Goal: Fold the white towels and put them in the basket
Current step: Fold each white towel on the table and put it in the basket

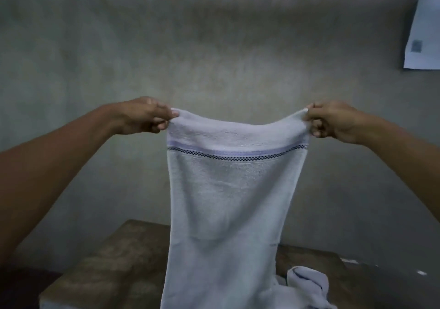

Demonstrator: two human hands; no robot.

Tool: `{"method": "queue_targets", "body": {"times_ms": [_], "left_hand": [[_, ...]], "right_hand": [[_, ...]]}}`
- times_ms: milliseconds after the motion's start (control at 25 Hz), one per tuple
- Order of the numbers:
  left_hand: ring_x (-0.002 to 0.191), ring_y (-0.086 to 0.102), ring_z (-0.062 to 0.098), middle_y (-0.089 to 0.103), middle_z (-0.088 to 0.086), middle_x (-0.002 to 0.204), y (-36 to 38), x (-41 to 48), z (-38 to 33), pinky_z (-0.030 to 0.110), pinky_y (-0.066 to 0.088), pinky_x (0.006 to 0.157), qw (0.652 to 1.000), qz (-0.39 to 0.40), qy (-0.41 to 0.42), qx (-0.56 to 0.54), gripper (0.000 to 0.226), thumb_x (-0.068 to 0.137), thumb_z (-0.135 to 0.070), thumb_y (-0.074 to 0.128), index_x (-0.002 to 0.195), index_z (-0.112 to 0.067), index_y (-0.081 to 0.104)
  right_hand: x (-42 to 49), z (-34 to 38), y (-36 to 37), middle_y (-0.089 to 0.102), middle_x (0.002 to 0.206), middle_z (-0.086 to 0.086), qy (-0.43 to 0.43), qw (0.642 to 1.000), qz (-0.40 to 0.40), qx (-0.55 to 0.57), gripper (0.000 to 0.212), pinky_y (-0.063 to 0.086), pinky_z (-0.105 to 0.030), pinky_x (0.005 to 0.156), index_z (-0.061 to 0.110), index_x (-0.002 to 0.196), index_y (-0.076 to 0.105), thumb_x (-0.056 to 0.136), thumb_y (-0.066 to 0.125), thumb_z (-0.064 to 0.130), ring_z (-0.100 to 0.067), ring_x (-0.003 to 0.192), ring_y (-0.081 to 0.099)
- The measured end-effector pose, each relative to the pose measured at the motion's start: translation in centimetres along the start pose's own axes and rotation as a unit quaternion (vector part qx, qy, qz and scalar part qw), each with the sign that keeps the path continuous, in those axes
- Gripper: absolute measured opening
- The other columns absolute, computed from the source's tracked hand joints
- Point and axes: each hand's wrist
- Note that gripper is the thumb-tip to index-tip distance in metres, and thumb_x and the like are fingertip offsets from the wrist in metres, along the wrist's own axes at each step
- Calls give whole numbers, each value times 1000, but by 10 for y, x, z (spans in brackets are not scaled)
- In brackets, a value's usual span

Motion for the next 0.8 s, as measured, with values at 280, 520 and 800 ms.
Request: {"method": "queue_targets", "body": {"times_ms": [280,520,800], "left_hand": [[49,62,4,65,0,55,-15,-2,-4,13,49,44,997,-6,-53,-63,44,48,-31,91,79,-11,67],[49,66,9,65,15,69,30,48,33,21,58,56,963,-234,-13,-136,13,89,-4,60,78,-6,53],[67,70,9,67,10,86,27,69,-1,24,59,68,931,-283,158,-169,6,89,-11,62,84,-12,59]], "right_hand": [[9,16,-6,46,51,-3,30,998,37,35,21,27,-12,32,13,69,49,86,44,3,-9,31,43],[42,-23,25,64,80,-21,72,994,-52,58,12,56,-24,45,6,87,47,92,47,-4,-20,54,70],[53,-3,14,59,85,-15,-32,980,-175,84,6,56,-22,49,7,94,47,94,46,1,-18,66,66]]}}
Point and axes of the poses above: each hand's wrist, its own x-axis towards the middle knuckle, its own y-axis out of the palm, z = x × y
